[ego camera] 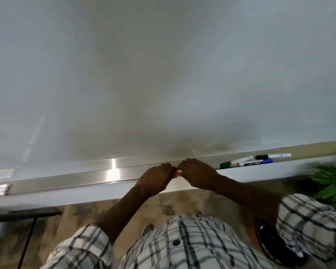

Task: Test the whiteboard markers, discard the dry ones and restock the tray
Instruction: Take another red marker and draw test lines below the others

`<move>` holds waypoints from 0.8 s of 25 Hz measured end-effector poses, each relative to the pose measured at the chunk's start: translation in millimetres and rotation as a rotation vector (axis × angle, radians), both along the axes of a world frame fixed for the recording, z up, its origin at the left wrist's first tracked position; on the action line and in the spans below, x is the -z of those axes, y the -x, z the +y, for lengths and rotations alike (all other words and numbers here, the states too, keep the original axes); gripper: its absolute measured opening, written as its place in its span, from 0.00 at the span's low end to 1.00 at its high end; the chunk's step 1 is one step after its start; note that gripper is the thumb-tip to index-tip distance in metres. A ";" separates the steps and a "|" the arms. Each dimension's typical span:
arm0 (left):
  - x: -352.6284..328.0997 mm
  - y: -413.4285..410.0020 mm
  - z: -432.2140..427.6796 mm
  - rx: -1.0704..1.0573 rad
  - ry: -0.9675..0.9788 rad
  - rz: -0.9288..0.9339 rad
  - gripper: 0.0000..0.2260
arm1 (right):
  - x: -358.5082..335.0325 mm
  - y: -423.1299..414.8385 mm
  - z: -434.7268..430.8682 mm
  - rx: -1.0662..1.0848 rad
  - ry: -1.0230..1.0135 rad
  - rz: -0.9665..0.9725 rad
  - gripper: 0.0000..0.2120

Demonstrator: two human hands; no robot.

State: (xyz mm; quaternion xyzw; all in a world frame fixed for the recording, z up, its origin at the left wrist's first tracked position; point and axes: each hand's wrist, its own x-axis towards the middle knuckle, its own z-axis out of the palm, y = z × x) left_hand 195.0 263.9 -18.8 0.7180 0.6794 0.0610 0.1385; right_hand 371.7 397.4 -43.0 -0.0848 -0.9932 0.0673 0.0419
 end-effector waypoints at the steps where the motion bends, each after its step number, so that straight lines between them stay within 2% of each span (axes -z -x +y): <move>1: -1.7 4.3 -2.9 0.026 0.031 0.017 0.13 | 0.0 3.8 -7.2 0.004 0.014 -0.024 0.14; 5: -7.2 41.1 -28.3 0.078 -0.027 -0.049 0.13 | -14.7 30.4 -46.4 0.127 0.026 -0.099 0.16; 9: -21.9 82.6 -51.5 0.236 -0.125 -0.049 0.16 | -39.9 54.6 -94.4 0.258 -0.038 -0.131 0.18; 12: -36.5 105.4 -65.0 0.326 -0.160 -0.026 0.15 | -58.7 63.8 -121.9 0.438 0.033 -0.129 0.19; 17: -63.1 136.1 -78.7 0.230 -0.310 -0.102 0.09 | -84.5 71.0 -145.3 0.561 0.092 -0.007 0.23; 20: -82.0 138.7 -87.1 0.190 -0.388 -0.182 0.09 | -110.7 77.4 -152.4 0.624 0.136 0.111 0.23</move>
